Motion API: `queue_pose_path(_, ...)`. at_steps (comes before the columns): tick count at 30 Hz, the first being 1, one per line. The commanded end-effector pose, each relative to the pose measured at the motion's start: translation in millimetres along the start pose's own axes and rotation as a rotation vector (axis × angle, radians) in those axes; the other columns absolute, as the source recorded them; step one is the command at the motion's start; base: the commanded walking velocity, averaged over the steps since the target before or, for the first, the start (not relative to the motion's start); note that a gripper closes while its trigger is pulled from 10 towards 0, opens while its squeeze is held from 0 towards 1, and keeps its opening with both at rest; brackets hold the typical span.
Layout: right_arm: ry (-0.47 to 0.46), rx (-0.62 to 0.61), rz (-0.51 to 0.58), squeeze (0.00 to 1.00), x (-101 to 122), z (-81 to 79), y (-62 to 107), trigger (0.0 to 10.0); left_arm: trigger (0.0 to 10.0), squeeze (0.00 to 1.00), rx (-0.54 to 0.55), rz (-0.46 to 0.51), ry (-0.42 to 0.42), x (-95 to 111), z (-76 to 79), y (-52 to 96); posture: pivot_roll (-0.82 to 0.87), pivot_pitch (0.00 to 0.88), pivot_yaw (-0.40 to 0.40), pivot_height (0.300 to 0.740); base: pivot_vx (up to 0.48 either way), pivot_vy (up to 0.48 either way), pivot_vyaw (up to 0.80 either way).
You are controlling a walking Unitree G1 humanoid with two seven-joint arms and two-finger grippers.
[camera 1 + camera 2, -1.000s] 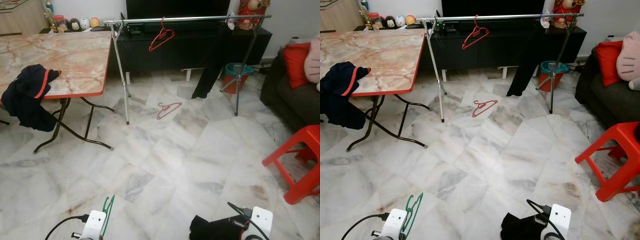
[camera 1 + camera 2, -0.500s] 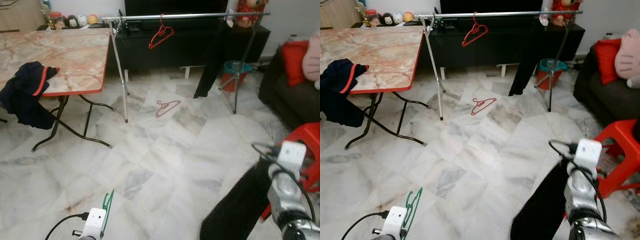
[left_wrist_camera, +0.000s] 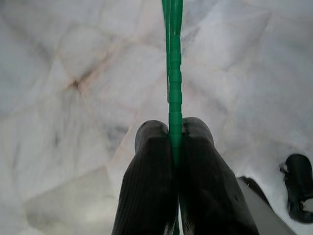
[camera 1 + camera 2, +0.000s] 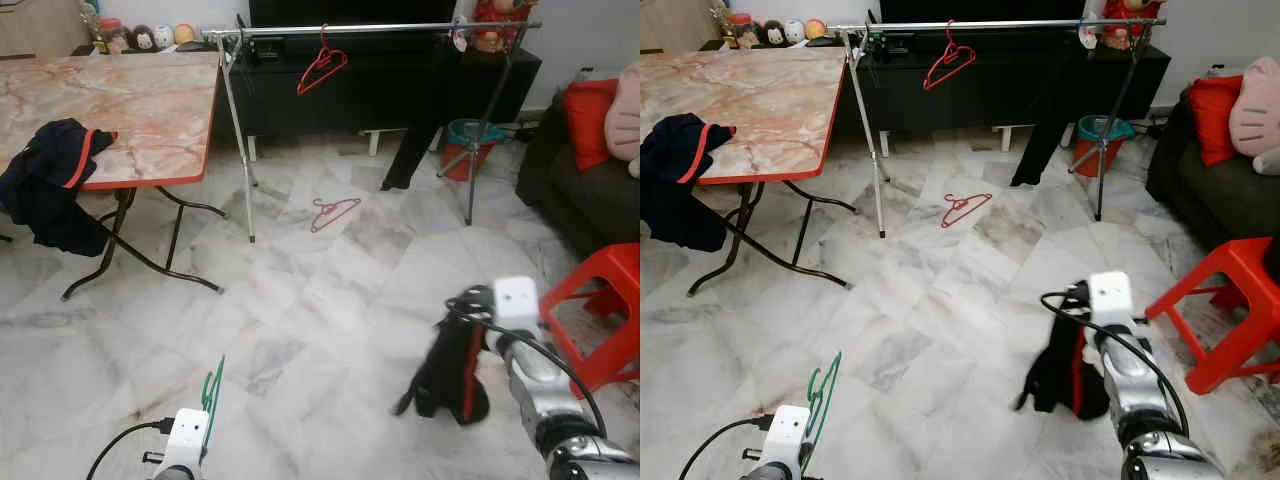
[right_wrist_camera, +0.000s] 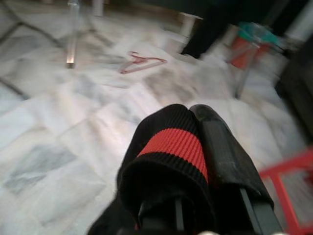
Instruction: Hang hanger
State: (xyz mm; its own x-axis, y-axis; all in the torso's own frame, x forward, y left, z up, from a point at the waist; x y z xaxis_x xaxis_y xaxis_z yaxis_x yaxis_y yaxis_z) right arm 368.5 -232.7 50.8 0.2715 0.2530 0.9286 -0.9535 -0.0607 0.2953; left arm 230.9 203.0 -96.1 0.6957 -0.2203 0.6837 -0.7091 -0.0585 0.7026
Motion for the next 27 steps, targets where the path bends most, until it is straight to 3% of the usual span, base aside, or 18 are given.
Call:
queue_pose_path(1,0.05,0.1,0.01,0.0,31,-19.7,-15.6,10.0,10.0,0.0,-0.089,0.114,-0.133,50,-17.1,-8.5,-0.13,0.0,-0.03,0.74,0.0,0.0,0.0)
queue_pose_path(3,0.061,0.16,-0.017,0.0,36,-35.4,-21.1,10.0,10.0,0.0,-0.144,0.257,-0.212,133,-53.7,-7.2,-0.13,0.0,-0.032,0.74,0.0,0.0,0.0)
queue_pose_path(5,0.069,0.18,-0.027,0.0,36,-39.6,-21.9,10.0,10.0,0.0,-0.166,0.272,-0.241,139,-53.1,-5.8,-0.12,0.0,-0.034,0.74,0.0,0.0,0.0)
queue_pose_path(6,0.136,0.218,-0.063,0.0,31,-50.4,-22.8,10.0,10.0,0.0,-0.25,0.275,-0.282,145,-47.5,-3.0,-0.12,0.0,-0.038,0.74,0.0,0.0,0.0)
queue_pose_path(7,0.136,0.218,-0.063,0.0,31,-50.4,-22.8,10.0,10.0,0.0,-0.25,0.275,-0.282,145,-47.5,-3.0,-0.12,0.0,-0.038,0.74,0.0,0.0,0.0)
queue_pose_path(11,0.283,0.257,-0.162,0.0,20,-65.8,-24.0,10.0,10.0,0.0,-0.471,0.303,-0.351,157,-29.6,9.5,-0.11,0.0,-0.047,0.74,0.0,0.0,0.0)
queue_pose_path(14,0.245,0.205,-0.141,0.0,36,-63.6,-30.0,10.0,10.0,0.0,-0.619,0.331,-0.388,173,-17.7,25.5,-0.11,0.0,-0.049,0.74,0.0,0.0,0.0)
queue_pose_path(16,0.249,0.201,-0.136,0.0,39,-64.3,-31.0,10.0,10.0,0.0,-0.64,0.332,-0.394,176,-15.9,28.3,-0.11,0.0,-0.049,0.74,0.0,0.0,0.0)
queue_pose_path(19,0.256,0.2,-0.118,0.0,49,-72.9,-34.7,10.0,10.0,0.0,-0.695,0.307,-0.484,179,-12.5,39.8,-0.1,0.0,-0.049,0.74,0.0,0.0,0.0)
queue_pose_path(24,0.299,0.183,-0.131,0.0,52,-75.7,-36.5,10.0,10.0,0.0,-0.804,0.3,-0.511,179,-5.5,59.6,-0.1,0.0,-0.05,0.74,0.0,0.0,0.0)
queue_pose_path(27,0.309,0.161,-0.12,0.0,57,-74.7,-38.1,10.0,10.0,0.0,-0.829,0.211,-0.638,164,-11.5,75.6,-0.09,0.0,-0.054,0.74,0.0,0.0,0.0)
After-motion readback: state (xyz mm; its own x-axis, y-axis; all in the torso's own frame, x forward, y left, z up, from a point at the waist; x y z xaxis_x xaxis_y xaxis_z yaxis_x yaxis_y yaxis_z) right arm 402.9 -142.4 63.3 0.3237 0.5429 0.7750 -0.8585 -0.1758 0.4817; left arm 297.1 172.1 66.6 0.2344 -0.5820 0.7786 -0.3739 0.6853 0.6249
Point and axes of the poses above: a point about 5 cm out from each wrist's last joint towards the gripper, its own y axis pointing back from the gripper into the wrist, its own x axis along the axis of the wrist's last joint, z = x × y, the point moved 4 cm from there along -y, pointing out of the wrist towards the gripper, and after that the axes turned 2 degrees about -y, right-handed, at the moved point
